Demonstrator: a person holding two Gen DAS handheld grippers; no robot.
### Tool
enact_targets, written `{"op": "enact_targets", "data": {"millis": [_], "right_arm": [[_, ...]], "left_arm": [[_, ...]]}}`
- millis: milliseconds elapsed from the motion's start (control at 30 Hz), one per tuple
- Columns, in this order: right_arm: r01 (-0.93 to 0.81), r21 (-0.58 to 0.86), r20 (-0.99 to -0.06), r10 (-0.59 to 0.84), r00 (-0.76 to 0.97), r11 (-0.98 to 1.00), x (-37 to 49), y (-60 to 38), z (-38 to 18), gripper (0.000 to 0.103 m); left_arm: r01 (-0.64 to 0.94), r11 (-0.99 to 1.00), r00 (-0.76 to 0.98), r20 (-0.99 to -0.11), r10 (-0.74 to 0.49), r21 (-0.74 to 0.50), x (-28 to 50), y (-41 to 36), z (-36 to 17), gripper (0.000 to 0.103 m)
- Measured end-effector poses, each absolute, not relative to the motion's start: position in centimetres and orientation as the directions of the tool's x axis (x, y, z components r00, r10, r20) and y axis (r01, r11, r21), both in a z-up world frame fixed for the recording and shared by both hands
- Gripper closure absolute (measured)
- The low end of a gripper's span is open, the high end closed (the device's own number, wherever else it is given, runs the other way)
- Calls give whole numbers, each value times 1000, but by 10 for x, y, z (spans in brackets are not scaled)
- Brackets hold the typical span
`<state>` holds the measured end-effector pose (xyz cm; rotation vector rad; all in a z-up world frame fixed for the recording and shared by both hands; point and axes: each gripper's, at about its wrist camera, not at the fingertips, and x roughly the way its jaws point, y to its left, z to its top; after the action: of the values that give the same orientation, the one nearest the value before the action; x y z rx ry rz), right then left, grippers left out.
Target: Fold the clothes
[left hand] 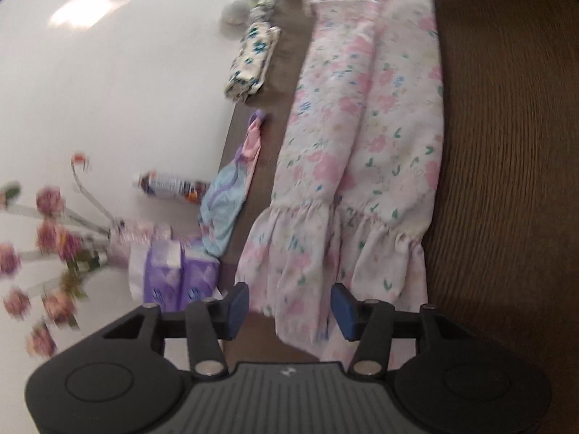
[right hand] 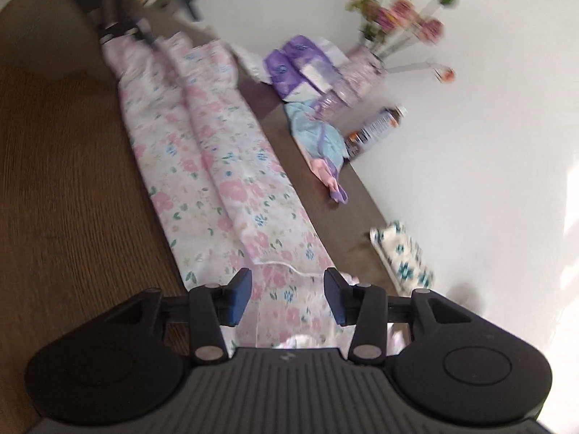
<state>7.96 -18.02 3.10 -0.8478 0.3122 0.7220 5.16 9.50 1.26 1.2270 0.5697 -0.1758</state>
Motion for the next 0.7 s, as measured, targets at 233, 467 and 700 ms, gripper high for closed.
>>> {"op": "enact_targets", "data": {"millis": [233, 467, 700], "right_arm": [[-735, -147, -503, 590, 632, 662, 113, -185, 62, 54], [-725, 172, -518, 687, 510, 667, 136, -138, 51, 61], [-706, 237, -581, 680, 448, 667, 147, -97, 23, 73]], "left_arm": [[401, 791, 816, -573, -79, 462, 61, 117, 79, 39], [379, 904, 792, -575, -207, 197, 119, 107, 73, 74], [387, 919, 733, -630, -256, 77, 130, 99, 24, 78]]}}
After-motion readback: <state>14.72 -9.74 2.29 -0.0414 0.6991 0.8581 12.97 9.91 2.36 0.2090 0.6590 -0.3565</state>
